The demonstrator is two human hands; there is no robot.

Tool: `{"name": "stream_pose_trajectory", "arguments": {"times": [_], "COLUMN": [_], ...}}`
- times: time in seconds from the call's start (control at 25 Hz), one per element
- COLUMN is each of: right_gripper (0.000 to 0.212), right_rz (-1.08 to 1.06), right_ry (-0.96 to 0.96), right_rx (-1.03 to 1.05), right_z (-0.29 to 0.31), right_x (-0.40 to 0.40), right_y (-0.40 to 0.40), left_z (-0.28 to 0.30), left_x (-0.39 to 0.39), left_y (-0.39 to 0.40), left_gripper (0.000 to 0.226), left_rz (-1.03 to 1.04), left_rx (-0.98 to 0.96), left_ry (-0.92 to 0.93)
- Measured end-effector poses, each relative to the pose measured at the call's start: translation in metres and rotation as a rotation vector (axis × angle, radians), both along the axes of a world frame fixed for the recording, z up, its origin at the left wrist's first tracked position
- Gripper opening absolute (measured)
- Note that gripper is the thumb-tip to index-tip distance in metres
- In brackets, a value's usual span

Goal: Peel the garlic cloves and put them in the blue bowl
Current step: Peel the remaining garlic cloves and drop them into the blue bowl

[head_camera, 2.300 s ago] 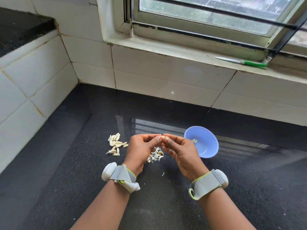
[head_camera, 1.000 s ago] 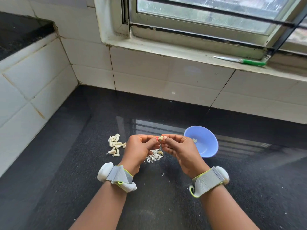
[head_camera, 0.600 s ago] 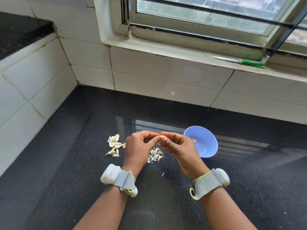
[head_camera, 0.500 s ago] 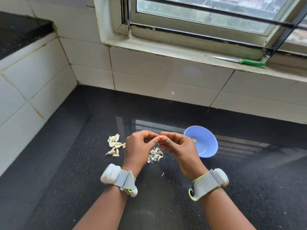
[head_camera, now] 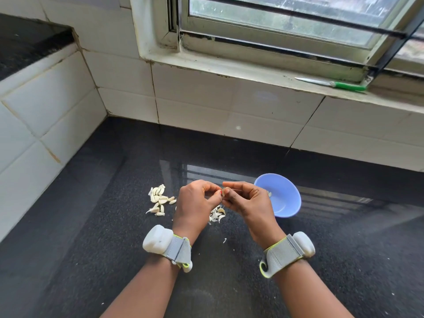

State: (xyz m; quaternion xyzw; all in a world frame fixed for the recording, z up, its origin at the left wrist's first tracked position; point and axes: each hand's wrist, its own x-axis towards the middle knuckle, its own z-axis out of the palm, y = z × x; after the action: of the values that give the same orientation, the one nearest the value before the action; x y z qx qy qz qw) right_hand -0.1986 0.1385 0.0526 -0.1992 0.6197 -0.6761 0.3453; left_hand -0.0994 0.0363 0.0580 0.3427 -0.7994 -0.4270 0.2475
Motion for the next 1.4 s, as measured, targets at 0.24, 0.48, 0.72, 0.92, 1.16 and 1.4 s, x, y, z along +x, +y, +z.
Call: {"name": "stream_pose_trajectory", "arguments": {"times": [0.24, 0.48, 0.72, 0.92, 1.16, 1.4], "right_gripper": [0.017, 0.019, 0.019, 0.026, 0.015, 0.017], "right_rz": [0.019, 0.015, 0.015, 0.034, 0.03, 0.06], "right_ry": [-0.122, -0.304, -0.312, -0.284, -0.233, -0.249], "right_rx": [-0.028, -0.053, 0.0, 0.006, 0.034, 0.037], "right_z": [0.001, 0.002, 0.003, 0.003, 0.002, 0.005], "right_x": [0.0, -0.002, -0.006, -0.009, -0.008, -0.009], "right_y": [-0.002, -0.002, 0.0, 0.001, 0.001, 0.003], "left_z": [-0.001, -0.002, -0.002, -0.002, -0.004, -0.006], "left_x": [0.0, 0.001, 0.005, 0.004, 0.003, 0.003], "left_y": [-0.001, -0.006, -0.009, -0.009, -0.012, -0.013], "left_gripper": [0.005, 0.005, 0.01, 0.009, 0.01, 0.008], "left_rz": [0.017, 0.02, -0.107, -0.125, -0.166, -0.171], "left_rx": [-0.03, -0.006, -0.031, -0.082, -0.12, -0.138], "left_ry": [0.014, 0.036, 0.05, 0.058, 0.052, 0.066]}}
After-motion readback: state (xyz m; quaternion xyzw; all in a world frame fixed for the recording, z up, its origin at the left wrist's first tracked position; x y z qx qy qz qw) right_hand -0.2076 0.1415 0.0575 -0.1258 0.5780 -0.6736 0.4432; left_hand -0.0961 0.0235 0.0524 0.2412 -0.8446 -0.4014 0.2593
